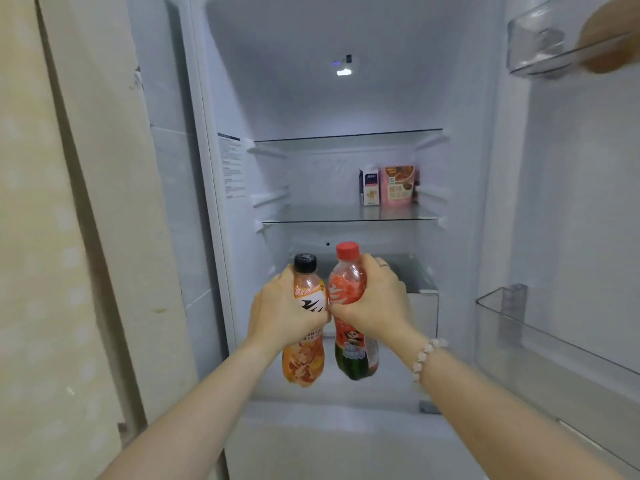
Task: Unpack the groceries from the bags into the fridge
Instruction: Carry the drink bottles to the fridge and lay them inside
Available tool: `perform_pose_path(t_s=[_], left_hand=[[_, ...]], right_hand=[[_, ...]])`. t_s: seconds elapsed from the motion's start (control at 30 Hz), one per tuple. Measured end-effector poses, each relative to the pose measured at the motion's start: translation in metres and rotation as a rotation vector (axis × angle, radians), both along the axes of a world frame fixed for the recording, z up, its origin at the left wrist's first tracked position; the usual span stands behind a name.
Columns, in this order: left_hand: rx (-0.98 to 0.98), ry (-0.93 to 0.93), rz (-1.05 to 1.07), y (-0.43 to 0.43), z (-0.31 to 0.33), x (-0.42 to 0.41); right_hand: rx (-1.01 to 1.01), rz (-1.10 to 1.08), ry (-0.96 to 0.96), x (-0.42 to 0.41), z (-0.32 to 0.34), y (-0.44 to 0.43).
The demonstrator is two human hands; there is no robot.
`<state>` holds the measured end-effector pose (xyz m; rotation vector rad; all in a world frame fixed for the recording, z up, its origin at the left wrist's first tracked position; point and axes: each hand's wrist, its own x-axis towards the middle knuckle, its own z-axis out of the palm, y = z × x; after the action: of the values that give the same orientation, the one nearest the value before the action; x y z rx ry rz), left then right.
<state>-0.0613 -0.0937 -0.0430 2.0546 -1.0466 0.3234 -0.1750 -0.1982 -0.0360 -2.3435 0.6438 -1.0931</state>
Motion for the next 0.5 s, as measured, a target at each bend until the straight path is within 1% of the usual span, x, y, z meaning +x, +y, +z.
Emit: perform_pose_path(t_s=[0.13, 0.27, 0.5], left_hand=[[0.029, -0.002, 0.016, -0.02, -0.012, 0.035], [0.045, 0.01, -0.009, -0.048, -0.026, 0.066], [-0.007, 0.077, -0.142, -0.108, -0.049, 0.112]], right_hand=[[0.045, 0.013, 0.018, 0.035, -0.014, -0.021], [0.075, -0.034, 0.043, 0.065, -0.029, -0.044], [0.128, -0.148, 0.055, 0.1, -0.057, -0.091]])
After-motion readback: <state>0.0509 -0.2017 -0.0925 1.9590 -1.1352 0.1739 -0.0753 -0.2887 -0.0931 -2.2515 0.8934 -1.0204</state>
